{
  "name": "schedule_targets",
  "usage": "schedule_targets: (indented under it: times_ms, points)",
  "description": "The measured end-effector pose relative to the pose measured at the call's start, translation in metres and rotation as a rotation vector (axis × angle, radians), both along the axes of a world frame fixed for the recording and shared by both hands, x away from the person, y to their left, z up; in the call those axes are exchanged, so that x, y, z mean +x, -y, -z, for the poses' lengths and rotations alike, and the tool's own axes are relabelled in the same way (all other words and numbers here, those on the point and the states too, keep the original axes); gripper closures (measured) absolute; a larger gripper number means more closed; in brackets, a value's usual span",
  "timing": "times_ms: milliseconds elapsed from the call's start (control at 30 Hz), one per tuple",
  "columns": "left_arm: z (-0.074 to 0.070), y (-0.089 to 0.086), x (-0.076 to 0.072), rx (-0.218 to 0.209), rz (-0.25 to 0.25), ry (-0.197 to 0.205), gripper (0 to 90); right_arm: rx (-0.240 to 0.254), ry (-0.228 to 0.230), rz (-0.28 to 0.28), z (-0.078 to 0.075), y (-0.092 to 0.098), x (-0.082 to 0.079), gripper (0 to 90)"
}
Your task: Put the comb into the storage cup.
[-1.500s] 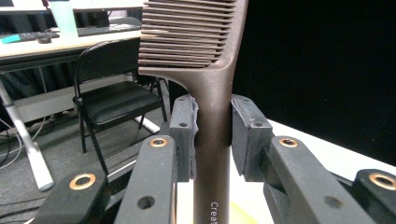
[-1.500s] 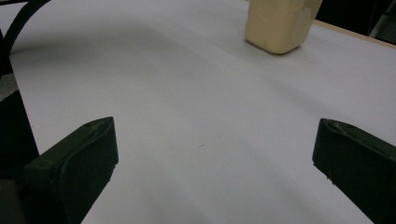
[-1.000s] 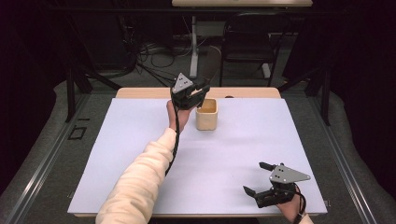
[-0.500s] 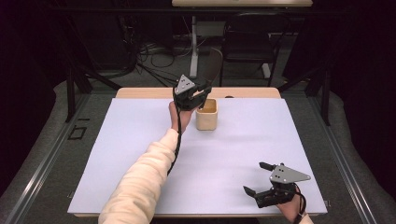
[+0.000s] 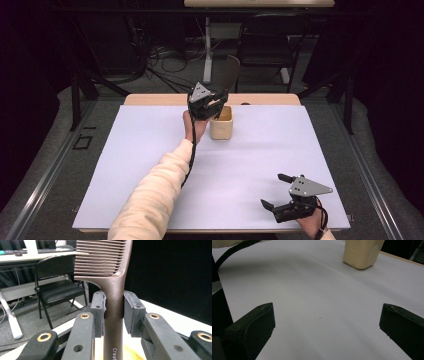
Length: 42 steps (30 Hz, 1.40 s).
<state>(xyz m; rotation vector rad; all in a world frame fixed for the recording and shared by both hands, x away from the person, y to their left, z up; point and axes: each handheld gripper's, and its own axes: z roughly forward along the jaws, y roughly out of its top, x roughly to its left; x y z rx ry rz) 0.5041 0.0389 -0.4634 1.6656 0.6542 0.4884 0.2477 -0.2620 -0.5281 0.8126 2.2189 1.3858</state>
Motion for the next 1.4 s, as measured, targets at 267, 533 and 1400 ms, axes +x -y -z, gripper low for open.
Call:
schedule_targets:
  times_ms: [267,533,1400]
  points:
    - [0.004,0.003,0.001,0.006,0.012,-0.013,72.2,0.0,0.002,-0.001,0.0,0.0,0.0,0.0]
    - [0.008,0.004,0.002,0.022,0.018,-0.023,72.3,0.0,0.0,0.0,0.0,0.0,0.0,0.0]
    - [0.015,0.006,0.005,0.097,0.044,-0.067,72.3,-0.001,0.0,0.0,0.0,0.0,0.0,0.0]
